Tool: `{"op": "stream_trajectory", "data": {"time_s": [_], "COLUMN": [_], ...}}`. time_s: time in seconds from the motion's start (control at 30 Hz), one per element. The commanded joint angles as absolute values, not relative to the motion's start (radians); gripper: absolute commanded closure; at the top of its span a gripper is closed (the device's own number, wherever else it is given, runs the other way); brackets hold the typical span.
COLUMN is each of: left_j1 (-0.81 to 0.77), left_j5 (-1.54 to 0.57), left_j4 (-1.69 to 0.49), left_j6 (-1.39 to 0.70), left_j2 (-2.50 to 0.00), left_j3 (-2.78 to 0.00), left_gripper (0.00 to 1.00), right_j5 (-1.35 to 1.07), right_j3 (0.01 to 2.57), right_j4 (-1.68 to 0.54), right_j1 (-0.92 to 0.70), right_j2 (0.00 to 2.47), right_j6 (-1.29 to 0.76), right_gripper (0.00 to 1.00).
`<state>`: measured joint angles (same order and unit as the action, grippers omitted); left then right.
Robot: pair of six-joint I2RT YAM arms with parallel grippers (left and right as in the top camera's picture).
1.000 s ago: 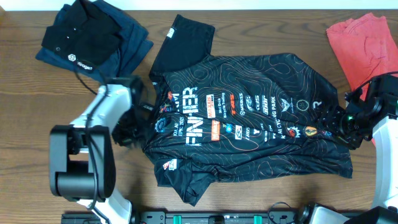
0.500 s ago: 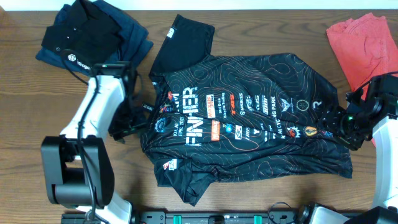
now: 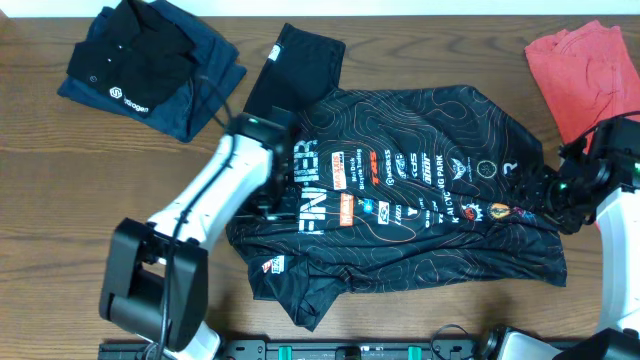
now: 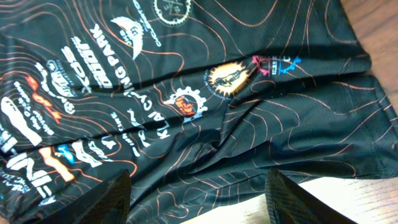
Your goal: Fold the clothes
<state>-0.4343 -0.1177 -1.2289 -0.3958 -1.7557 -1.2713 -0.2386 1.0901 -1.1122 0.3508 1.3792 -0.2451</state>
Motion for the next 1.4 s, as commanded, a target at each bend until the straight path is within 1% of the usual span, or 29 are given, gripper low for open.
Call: {"op": "stream_trajectory", "data": {"time_s": [0.0, 0.03, 0.13, 0.23, 0.43, 0.53, 0.63, 0.67, 0.8, 1.13, 1.37], "left_j1": [-0.474, -0.483, -0.49, -0.49, -0.498, -0.512, -0.533, -0.542, -0.596, -0.728, -0.763], "left_j5": [-0.124, -0.124, -0.125, -0.16, -0.316, -0.329, -0.328, -0.327, -0.265, -0.064, -0.046], "left_j4": [-1.227, -1.22, -1.191, -1.178, -1.111, -1.082, -1.05, -1.038, -1.026, -1.026, -1.026], "left_j6": [-0.406, -0.406, -0.406, -0.406, -0.418, -0.499, -0.555, -0.581, -0.682, -0.998, -1.111], "left_j2": [-1.744, -1.745, -1.745, -1.745, -1.745, -1.745, -1.745, -1.745, -1.745, -1.745, -1.745], "left_j3": [-1.262, -1.258, -1.241, -1.221, -1.143, -1.088, -1.05, -1.04, -1.034, -1.034, -1.033], "left_gripper": [0.34, 0.32, 0.2, 0.19, 0.19, 0.22, 0.23, 0.25, 0.29, 0.3, 0.3], "right_j5": [-0.236, -0.236, -0.237, -0.236, -0.236, -0.237, -0.236, -0.237, -0.237, -0.236, -0.236], "right_j3": [1.052, 1.041, 1.011, 0.994, 0.986, 0.986, 0.986, 0.986, 0.986, 0.986, 0.986], "right_j4": [-1.091, -1.084, -1.069, -1.064, -1.063, -1.061, -1.055, -1.053, -1.038, -1.035, -1.033], "right_j1": [0.332, 0.333, 0.332, 0.332, 0.332, 0.332, 0.332, 0.332, 0.332, 0.332, 0.332], "right_j2": [1.398, 1.399, 1.4, 1.4, 1.4, 1.4, 1.4, 1.4, 1.4, 1.4, 1.4], "right_j6": [-0.277, -0.284, -0.3, -0.299, -0.299, -0.299, -0.299, -0.299, -0.3, -0.299, -0.298], "right_gripper": [0.32, 0.32, 0.32, 0.29, 0.29, 0.29, 0.29, 0.29, 0.29, 0.29, 0.28]}}
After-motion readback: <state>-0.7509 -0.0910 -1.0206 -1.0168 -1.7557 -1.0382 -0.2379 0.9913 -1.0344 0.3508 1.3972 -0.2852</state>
